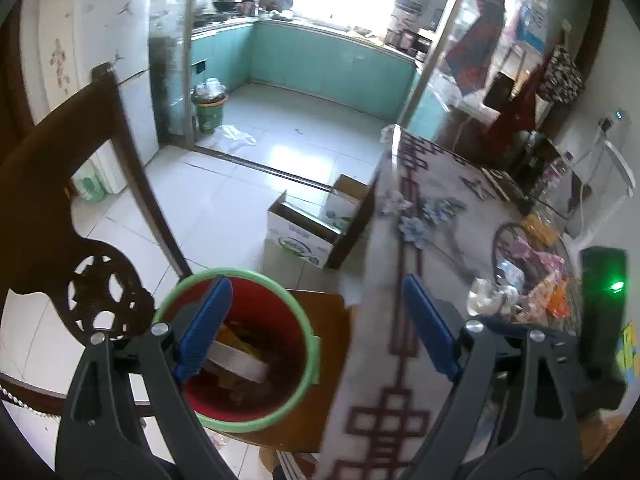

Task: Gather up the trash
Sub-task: 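Carry the bottle and milk carton to the red bin and open both tools, then grasp the Pocky snack box with the right tool while the left tool reaches for paper cups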

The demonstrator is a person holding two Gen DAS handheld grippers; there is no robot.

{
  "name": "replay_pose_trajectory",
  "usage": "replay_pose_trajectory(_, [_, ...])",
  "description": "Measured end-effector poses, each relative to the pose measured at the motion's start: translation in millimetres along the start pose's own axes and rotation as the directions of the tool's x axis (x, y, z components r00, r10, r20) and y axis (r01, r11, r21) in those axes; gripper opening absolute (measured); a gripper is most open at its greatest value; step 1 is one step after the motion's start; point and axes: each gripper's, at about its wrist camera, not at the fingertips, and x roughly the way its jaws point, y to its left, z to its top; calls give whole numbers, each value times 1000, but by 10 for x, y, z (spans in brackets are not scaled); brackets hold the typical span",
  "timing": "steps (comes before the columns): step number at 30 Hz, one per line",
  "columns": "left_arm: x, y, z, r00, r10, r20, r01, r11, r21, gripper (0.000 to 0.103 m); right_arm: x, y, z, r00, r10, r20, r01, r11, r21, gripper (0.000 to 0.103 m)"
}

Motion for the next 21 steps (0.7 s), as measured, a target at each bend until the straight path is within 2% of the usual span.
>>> replay_pose_trajectory(3, [7, -333, -94, 1000, -2, -14, 3, 999, 34, 85, -370, -426, -181, 997, -59, 57, 57, 997, 46, 83])
replay_pose_trajectory(7, [47, -772, -344, 999, -2, -36, 3, 999, 33, 86, -623, -1112, -499, 988, -148, 46, 144, 987, 72, 83])
replay_pose_trajectory(10, [127, -1166, -556, 995, -21, -98, 23, 1000, 21, 86, -784, -1772, -651, 989, -150, 15, 145, 974, 174, 83])
replay_pose_trajectory(12, [154, -1401, -663, 995, -15, -102, 18, 999, 28, 86, -883, -2151, -688, 989, -145, 17, 137, 961, 239, 83])
replay_pose_trajectory(14, [177, -1674, -767, 994, -25, -109, 27, 1000, 12, 86, -929, -2551, -640, 991, -128, 29, 112, 940, 322, 83])
replay_pose_trajectory(17, [128, -1990, -888, 993, -38, -115, 38, 999, 5, 86, -882, -3038, -516, 995, -83, 49, 49, 876, 480, 83])
replay_pose_trajectory(21, [8, -2270, -1005, 994, -14, -111, 18, 999, 40, 86, -795, -3323, -358, 995, -78, 64, 23, 794, 608, 84])
